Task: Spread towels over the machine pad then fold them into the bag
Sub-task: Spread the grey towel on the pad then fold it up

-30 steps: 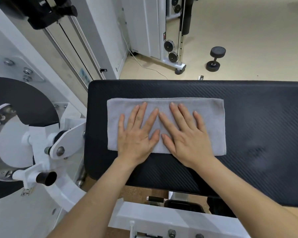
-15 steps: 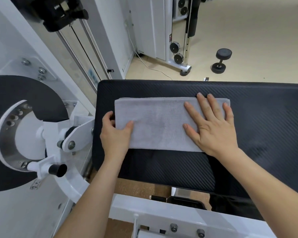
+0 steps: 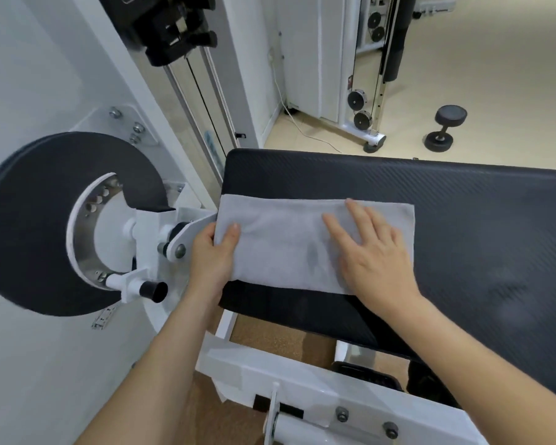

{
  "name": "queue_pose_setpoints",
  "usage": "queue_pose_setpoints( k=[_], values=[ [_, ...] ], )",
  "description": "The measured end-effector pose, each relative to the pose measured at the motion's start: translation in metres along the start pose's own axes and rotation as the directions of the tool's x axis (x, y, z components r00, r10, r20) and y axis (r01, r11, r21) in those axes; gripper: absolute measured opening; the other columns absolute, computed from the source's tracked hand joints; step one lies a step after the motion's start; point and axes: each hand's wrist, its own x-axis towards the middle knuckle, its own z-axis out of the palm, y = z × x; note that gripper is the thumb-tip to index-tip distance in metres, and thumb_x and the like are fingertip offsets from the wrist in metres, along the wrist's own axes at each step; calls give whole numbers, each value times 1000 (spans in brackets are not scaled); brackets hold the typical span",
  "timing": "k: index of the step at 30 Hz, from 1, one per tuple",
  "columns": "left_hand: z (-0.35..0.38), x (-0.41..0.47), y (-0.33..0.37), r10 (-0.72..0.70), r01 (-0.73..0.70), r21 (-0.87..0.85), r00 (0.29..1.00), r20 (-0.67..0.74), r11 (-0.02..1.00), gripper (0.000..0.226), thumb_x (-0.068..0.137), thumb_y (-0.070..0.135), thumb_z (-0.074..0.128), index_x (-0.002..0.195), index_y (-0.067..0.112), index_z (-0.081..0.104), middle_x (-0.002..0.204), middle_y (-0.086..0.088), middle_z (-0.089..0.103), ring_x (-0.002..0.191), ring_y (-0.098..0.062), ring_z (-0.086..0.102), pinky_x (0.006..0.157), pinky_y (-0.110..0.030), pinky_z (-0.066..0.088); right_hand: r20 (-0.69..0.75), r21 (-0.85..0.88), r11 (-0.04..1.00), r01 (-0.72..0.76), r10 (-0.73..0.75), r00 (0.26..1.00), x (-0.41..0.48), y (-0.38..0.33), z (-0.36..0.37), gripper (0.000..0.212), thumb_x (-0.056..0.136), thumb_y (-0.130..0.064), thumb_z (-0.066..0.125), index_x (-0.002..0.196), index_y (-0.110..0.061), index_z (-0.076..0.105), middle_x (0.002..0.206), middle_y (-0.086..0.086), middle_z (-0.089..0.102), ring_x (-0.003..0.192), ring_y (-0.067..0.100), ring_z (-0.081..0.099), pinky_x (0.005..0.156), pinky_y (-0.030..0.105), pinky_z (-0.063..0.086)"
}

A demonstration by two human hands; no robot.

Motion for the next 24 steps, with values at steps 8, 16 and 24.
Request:
queue_pose_setpoints(
  k=[8, 16, 24],
  values=[
    [-27, -3, 4, 250, -231, 351, 968, -10, 907, 8, 98, 37, 51, 100, 38, 59, 93, 24, 61, 89, 5, 57, 78, -22, 48, 217, 23, 999, 31, -35, 976, -2, -48, 22, 50, 90, -30, 47, 139, -24, 50, 151, 18, 37, 138, 35, 35, 95, 46, 33],
    [44, -61, 31, 340, -568, 404, 791, 509, 717, 35, 96, 33, 55, 131, 31, 49, 104, 10, 64, 88, -8, 62, 74, -25, 51, 605, 796, -143, -589, 205, 769, 11, -43, -48, 27, 98, -38, 50, 102, -21, 71, 102, 1, 71, 94, 4, 65, 83, 23, 51],
    [60, -41, 39, 323, -644, 322, 678, 660, 694, 50, 79, 3, 64, 125, 23, 62, 118, 8, 60, 106, -6, 53, 91, -21, 46, 512, 780, 9, -626, 564, 647, -14, -30, -25, 29, 98, -20, 47, 80, 3, 46, 67, 2, 42, 61, 11, 38, 56, 27, 32]
  ],
)
